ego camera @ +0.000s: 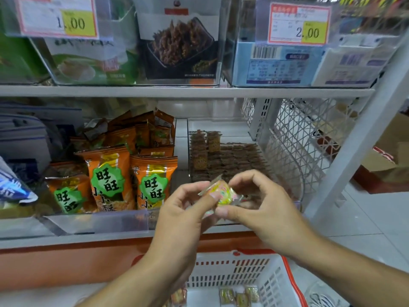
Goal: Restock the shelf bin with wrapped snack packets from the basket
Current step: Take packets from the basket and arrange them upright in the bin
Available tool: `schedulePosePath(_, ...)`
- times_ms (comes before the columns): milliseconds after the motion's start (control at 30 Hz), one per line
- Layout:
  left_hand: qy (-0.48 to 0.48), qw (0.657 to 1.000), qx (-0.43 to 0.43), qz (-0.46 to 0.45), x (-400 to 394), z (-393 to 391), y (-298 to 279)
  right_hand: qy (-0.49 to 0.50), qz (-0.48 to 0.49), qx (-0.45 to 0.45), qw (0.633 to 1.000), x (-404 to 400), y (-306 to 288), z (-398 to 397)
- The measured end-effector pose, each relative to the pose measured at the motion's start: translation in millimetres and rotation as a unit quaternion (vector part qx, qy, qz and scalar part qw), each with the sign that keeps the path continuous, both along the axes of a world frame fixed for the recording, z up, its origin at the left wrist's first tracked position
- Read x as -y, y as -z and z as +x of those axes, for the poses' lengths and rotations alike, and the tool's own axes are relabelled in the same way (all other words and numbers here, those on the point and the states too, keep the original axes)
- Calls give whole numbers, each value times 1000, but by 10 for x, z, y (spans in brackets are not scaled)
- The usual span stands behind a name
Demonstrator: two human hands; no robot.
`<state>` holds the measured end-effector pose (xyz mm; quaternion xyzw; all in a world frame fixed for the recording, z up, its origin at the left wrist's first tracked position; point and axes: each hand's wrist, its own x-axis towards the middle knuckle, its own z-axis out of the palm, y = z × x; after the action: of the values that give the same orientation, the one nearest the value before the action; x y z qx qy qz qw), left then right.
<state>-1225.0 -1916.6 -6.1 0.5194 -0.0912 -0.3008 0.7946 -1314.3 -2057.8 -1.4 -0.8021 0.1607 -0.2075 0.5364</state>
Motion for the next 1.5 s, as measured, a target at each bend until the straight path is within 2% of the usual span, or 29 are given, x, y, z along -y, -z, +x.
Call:
schedulePosePath(67,-13,1000,-16,-23,7,19,-15,-34,205,-38,977,-50,21,34)
schedulePosePath(133,-11,1000,13,-7,4,19,-30,-75,345,-62,934,-92,42,84)
schedulePosePath(267,-44,975,181,123,-22,55,14,-76,412,-26,908,-43,5,195)
schedulePosePath(333,-37,963,225,146,-21,90,28,-69,400,-16,914,53,-21,279)
schedulePosePath(400,-20,935,292,199,-1,117,76,-14,356,0,934,201,-28,420)
schedulePosePath(433,-11,908,342,240,12,116,93,27,291,0,956,291,-24,517)
schedulePosePath(500,11,863,414,289,41,101,120,107,52,-58,991,500,14,750)
schedulePosePath(567,36,855,420,301,70,89,133,120,-137,-142,973,685,67,997)
schedulePosePath(633,51,856,408,314,96,105,131,91,-217,-182,955,830,125,1246)
schedulePosePath(733,61,852,401,330,108,140,119,81,-213,-181,957,964,167,1550)
schedulePosePath(933,102,847,393,343,53,164,85,140,-67,-140,978,905,293,1739)
schedulePosePath(1167,119,828,425,345,57,172,155,152,-104,-109,977,836,420,1732)
schedulePosePath(1267,119,824,436,342,39,188,183,160,-122,-123,972,816,437,1737)
schedulePosePath(1367,105,819,455,334,-30,177,174,137,-99,-138,976,777,364,1690)
schedulePosePath(1433,95,811,482,318,-122,134,140,166,-91,-96,977,692,238,1601)
schedulePosePath(1500,86,797,511,310,-252,82,146,204,-100,44,973,473,131,1387)
